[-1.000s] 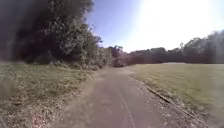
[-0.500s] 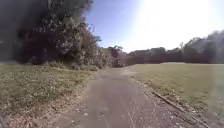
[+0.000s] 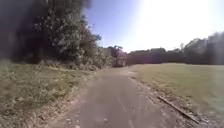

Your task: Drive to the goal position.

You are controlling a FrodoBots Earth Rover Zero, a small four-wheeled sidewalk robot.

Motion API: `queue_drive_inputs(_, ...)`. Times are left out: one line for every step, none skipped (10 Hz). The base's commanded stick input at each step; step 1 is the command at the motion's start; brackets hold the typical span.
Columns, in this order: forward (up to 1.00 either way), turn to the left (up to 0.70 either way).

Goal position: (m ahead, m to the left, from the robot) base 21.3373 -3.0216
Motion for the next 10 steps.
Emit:
queue_drive_inputs(0.5, 0.0)
queue_drive_inputs(0.5, 0.0)
queue_drive_inputs(0.5, 0.0)
queue_drive_inputs(0.5, 0.0)
queue_drive_inputs(0.5, 0.0)
queue_drive_inputs(0.5, 0.0)
queue_drive_inputs(0.5, 0.0)
queue_drive_inputs(0.5, 0.0)
queue_drive_inputs(0.5, 0.0)
queue_drive_inputs(0.5, 0.0)
